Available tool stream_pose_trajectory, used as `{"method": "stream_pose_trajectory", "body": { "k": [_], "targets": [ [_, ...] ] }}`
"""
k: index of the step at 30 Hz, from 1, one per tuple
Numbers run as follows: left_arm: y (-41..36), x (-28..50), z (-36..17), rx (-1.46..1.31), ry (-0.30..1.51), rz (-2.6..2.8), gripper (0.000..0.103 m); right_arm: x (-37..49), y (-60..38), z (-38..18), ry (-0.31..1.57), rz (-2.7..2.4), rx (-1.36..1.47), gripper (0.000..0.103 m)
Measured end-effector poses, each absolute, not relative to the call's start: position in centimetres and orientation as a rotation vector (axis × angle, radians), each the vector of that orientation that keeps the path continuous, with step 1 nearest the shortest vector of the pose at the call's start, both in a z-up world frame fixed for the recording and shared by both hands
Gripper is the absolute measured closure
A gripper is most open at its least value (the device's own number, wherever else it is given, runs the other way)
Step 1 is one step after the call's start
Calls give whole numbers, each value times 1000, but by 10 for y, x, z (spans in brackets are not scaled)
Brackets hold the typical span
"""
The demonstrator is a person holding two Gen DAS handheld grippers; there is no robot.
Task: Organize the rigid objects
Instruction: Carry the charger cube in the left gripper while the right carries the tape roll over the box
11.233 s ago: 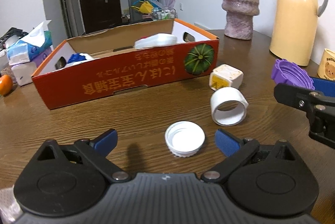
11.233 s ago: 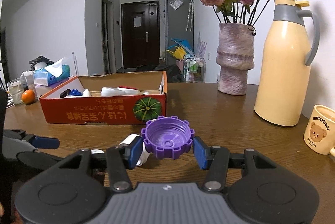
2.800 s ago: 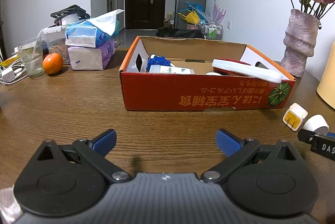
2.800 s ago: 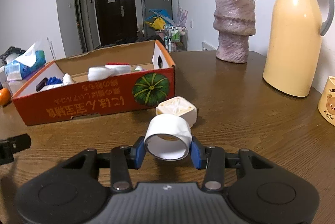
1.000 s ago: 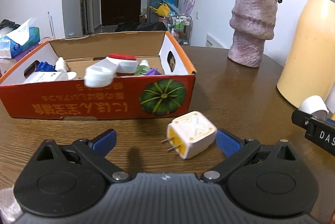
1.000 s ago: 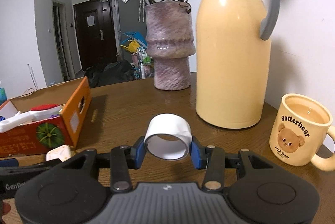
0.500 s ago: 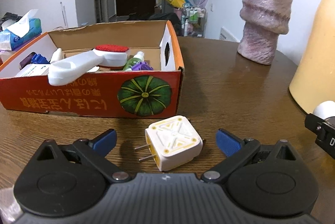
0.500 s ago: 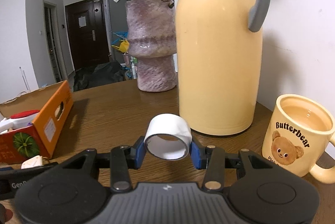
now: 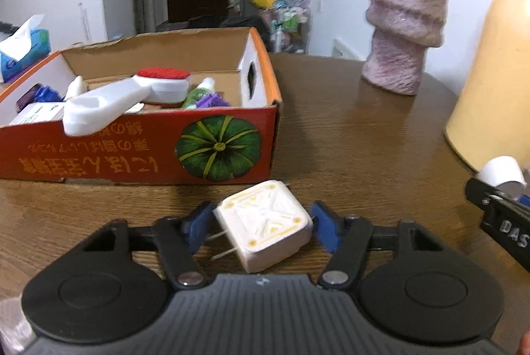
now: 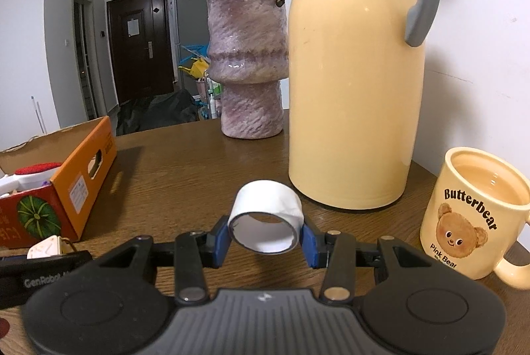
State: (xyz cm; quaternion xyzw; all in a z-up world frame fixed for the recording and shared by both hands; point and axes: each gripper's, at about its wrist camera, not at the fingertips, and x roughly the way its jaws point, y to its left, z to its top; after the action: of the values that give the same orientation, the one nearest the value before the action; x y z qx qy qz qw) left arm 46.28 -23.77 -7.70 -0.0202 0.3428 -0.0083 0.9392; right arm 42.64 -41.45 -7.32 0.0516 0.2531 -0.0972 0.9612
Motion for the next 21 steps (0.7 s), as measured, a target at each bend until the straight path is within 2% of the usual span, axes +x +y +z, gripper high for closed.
{"method": "stream_pose_trajectory", "body": {
  "k": [21],
  "targets": [
    [-202, 418, -54, 5, 566, -130, 42, 404, -386, -67, 454, -137, 95, 60]
  ]
}}
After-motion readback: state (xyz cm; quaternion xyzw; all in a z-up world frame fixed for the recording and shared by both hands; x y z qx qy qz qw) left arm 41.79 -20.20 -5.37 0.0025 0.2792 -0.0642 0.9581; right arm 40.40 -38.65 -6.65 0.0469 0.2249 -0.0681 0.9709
